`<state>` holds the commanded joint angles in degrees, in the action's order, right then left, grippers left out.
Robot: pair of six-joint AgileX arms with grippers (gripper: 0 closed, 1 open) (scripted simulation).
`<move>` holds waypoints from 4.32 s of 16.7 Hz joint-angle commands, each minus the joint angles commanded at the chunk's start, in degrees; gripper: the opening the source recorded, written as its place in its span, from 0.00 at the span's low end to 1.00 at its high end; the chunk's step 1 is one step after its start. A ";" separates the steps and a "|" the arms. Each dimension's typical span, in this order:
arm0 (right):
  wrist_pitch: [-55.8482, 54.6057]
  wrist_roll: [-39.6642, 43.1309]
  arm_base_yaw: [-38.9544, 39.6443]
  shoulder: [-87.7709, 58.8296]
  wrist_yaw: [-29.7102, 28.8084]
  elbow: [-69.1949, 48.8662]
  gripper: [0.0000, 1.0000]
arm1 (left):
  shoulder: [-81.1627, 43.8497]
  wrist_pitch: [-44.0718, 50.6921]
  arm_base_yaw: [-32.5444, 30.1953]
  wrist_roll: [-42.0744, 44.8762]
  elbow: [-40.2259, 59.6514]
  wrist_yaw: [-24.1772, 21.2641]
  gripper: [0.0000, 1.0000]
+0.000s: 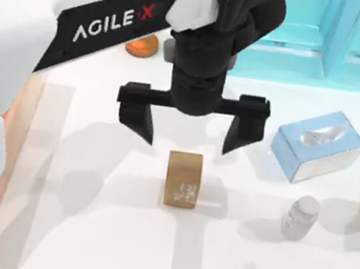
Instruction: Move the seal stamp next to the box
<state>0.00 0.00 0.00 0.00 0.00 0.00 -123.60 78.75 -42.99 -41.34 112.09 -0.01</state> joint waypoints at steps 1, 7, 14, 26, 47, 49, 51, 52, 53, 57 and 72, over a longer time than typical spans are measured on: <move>0.00 0.00 0.00 0.00 0.00 0.00 1.00 | 0.00 0.00 0.00 0.00 0.00 0.00 1.00; 0.00 0.00 0.00 0.00 0.00 0.00 1.00 | -0.22 -2.39 0.23 0.23 -2.38 0.00 1.00; 0.00 0.00 0.00 0.00 0.00 0.00 1.00 | -3.02 -19.57 0.21 0.25 -16.30 -0.03 1.00; 0.00 0.00 0.00 0.00 0.00 0.00 1.00 | -3.40 -20.92 0.18 0.22 -17.52 -0.03 0.47; 0.00 0.00 0.00 0.00 0.00 0.00 1.00 | -1.57 -13.80 0.16 0.24 -12.66 -0.03 0.00; 0.00 0.00 0.00 0.00 0.00 0.00 1.00 | -0.73 -11.37 0.15 0.20 -10.67 -0.02 0.00; 0.00 0.00 0.00 0.00 0.00 0.00 1.00 | -0.57 -10.96 0.15 0.18 -10.27 -0.02 0.00; 0.00 0.00 0.00 0.00 0.00 0.00 1.00 | -0.57 -10.96 0.15 0.18 -10.27 -0.02 0.00; 0.00 0.00 0.00 0.00 0.00 0.00 1.00 | -0.83 -11.10 0.19 0.28 -10.40 -0.01 0.00; 0.00 0.00 0.00 0.00 0.00 0.00 1.00 | 3.06 -10.19 2.11 2.25 -13.78 -0.01 0.00; 0.00 0.00 0.00 0.00 0.00 0.00 1.00 | 45.22 0.66 19.98 19.29 -44.24 0.04 0.00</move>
<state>0.00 0.00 0.00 0.00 0.00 0.00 -78.39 79.41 -23.01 -22.04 67.85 0.03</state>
